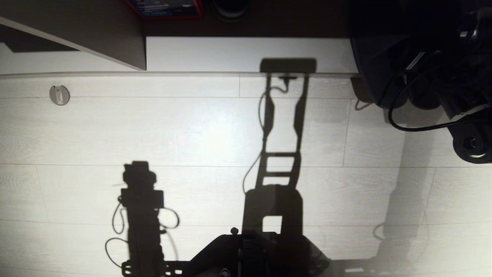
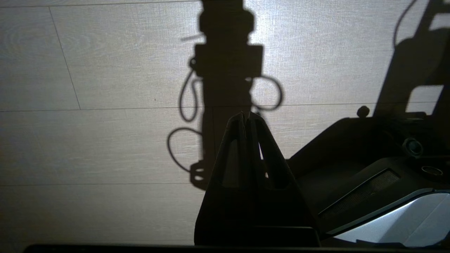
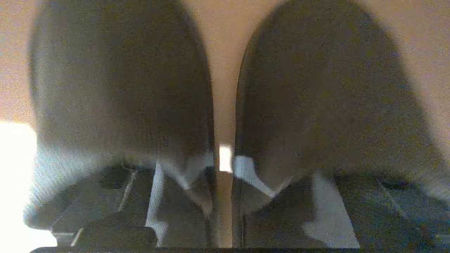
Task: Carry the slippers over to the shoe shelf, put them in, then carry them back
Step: Place the slippers into the shoe cabinet
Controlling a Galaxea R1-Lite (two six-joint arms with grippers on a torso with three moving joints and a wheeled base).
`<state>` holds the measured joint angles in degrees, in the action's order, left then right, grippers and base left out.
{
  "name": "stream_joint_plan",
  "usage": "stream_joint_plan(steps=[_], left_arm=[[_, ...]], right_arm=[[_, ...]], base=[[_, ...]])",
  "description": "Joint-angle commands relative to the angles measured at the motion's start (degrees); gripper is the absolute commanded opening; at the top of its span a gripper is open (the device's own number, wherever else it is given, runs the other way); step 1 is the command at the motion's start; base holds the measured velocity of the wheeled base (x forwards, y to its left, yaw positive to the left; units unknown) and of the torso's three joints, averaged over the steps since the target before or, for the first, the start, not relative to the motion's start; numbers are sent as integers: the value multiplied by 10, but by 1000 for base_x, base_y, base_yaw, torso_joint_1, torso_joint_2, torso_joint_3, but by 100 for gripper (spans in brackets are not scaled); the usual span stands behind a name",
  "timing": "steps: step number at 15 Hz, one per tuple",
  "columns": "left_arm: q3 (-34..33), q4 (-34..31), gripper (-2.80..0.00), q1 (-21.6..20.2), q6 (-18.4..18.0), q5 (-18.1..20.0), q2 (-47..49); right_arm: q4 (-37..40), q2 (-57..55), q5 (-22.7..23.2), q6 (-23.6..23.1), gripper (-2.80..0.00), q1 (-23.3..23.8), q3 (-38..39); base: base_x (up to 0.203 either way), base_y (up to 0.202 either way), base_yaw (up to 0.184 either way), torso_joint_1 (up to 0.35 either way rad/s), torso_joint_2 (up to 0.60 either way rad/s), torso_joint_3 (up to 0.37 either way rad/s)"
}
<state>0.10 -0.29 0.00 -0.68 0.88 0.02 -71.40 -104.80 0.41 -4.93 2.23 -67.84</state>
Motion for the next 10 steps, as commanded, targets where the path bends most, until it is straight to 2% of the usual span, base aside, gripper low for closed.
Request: stream_joint_plan(steps=[1,6,10], left_arm=[[0,0,-280,0,0,0,0],[0,0,-280,0,0,0,0],[0,0,-280,0,0,0,0]], right_arm=[[-4,-10,0,-5,0,0,3],[-2,-7,4,-25,0,0,23],[16,38,3,-33,0,0,52]], base=[[0,0,0,0,0,0],[0,0,0,0,0,0],[0,0,0,0,0,0]])
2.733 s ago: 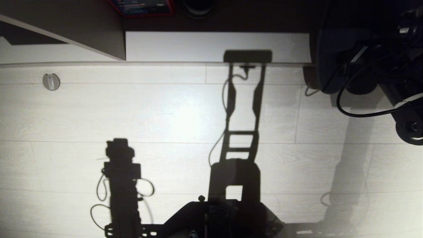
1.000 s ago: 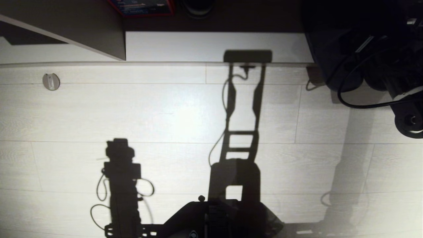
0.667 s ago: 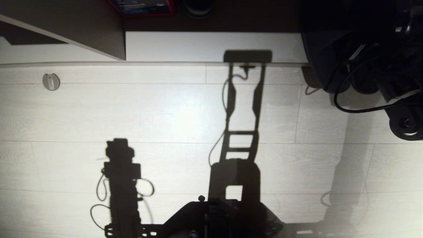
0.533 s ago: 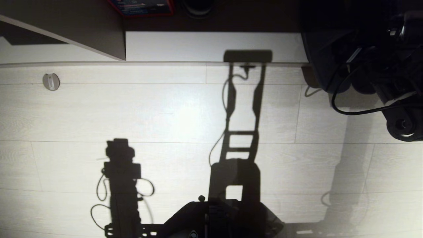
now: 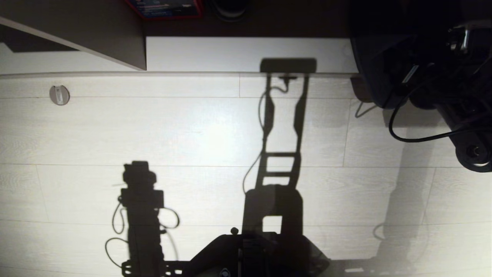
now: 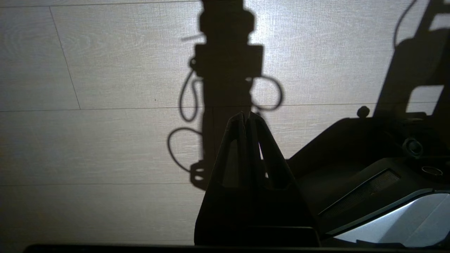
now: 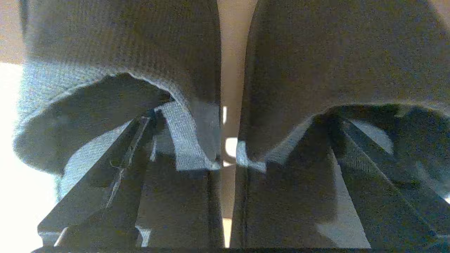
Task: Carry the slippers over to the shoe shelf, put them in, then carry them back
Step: Place the slippers into the shoe cabinet, then pick up the slippers in the shoe cabinet
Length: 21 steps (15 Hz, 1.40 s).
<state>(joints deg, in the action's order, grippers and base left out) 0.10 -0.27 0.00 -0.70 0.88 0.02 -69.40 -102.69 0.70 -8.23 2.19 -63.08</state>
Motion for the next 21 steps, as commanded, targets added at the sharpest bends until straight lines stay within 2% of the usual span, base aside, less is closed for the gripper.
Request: stream_joint_plan(steps=[1,14,17,21], left_arm=[[0,0,-280,0,0,0,0],[0,0,-280,0,0,0,0],[0,0,-280,0,0,0,0],[0,0,-280,0,0,0,0]], right_arm=[[-1,31,0,-2,0,0,14],[2,117,0,-4,0,-2,88],[3,156,1,-7,0,-14,133],[11,234,0,-35,0,-44,246]], base=[[0,0,0,0,0,0],[0,0,0,0,0,0],[0,0,0,0,0,0],[0,0,0,0,0,0]])
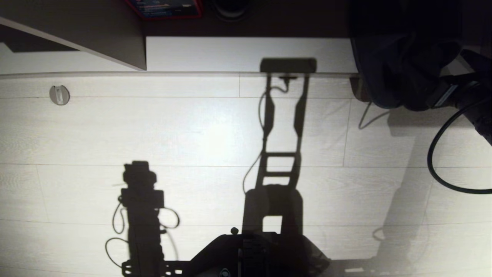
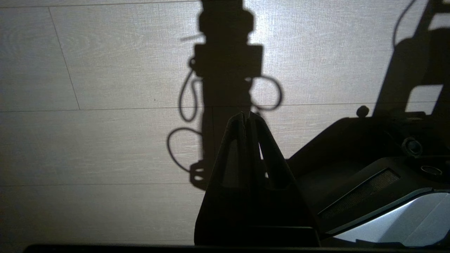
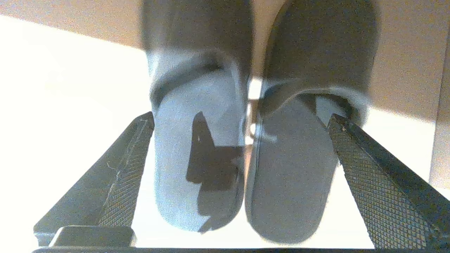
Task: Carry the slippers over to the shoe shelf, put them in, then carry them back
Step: Pick up the slippers in the shoe cabinet
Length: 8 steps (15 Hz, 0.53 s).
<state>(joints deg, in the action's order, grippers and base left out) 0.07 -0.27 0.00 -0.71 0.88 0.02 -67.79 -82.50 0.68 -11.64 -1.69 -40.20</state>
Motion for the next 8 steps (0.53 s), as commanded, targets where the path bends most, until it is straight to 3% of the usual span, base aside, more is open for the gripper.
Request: stream_joint_plan(steps=[1,7,8], left_arm=[[0,0,-280,0,0,0,0],[0,0,-280,0,0,0,0],[0,0,-280,0,0,0,0]], right_arm=[[-1,55,0,-3,0,-7,40],[8,135,-4,-8,0,-9,142],[11,152,-4,-8,-280,-9,169]], base=[[0,0,0,0,0,0],[0,0,0,0,0,0],[0,0,0,0,0,0]])
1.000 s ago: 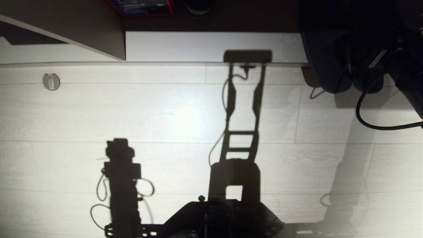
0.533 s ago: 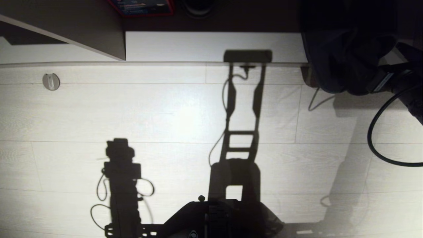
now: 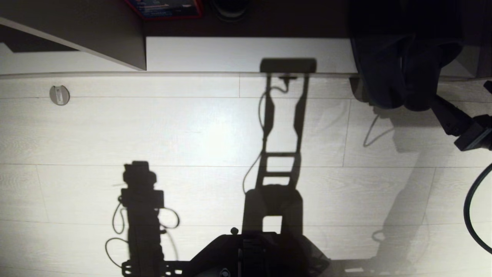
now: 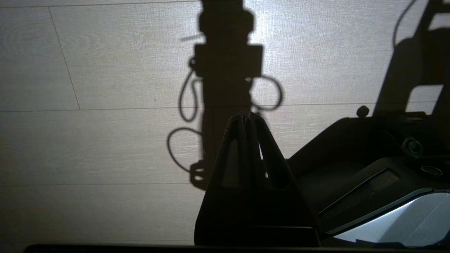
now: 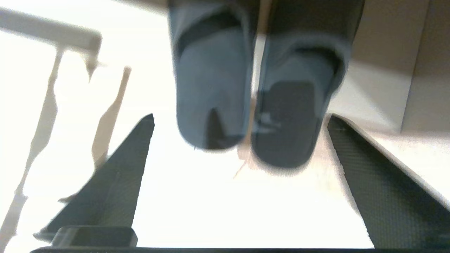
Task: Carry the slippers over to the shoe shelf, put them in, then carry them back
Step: Pick up the slippers in the shoe cabinet
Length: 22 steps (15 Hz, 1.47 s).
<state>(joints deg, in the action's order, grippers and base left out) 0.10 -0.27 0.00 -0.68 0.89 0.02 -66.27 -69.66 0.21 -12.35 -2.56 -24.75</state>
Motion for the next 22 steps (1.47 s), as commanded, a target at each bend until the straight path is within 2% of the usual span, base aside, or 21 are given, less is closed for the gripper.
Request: stream_joint_plan(steps=[1,4,10,18,22], left_arm=[[0,0,-280,0,0,0,0],[0,0,-280,0,0,0,0],[0,0,-280,0,0,0,0],[0,0,-280,0,0,0,0],[0,0,-280,0,0,0,0]], right_arm=[[-3,34,0,-1,-280,-1,26],[10,82,-13,-2,-280,-9,85],[134,188,-62,1,-280,-21,125],[191,308,-79,4,-280,-18,217],[321,430,-78,26,-280,-17,243]], base=[[0,0,0,0,0,0],[0,0,0,0,0,0],[0,0,0,0,0,0],[0,0,0,0,0,0],[0,0,0,0,0,0]])
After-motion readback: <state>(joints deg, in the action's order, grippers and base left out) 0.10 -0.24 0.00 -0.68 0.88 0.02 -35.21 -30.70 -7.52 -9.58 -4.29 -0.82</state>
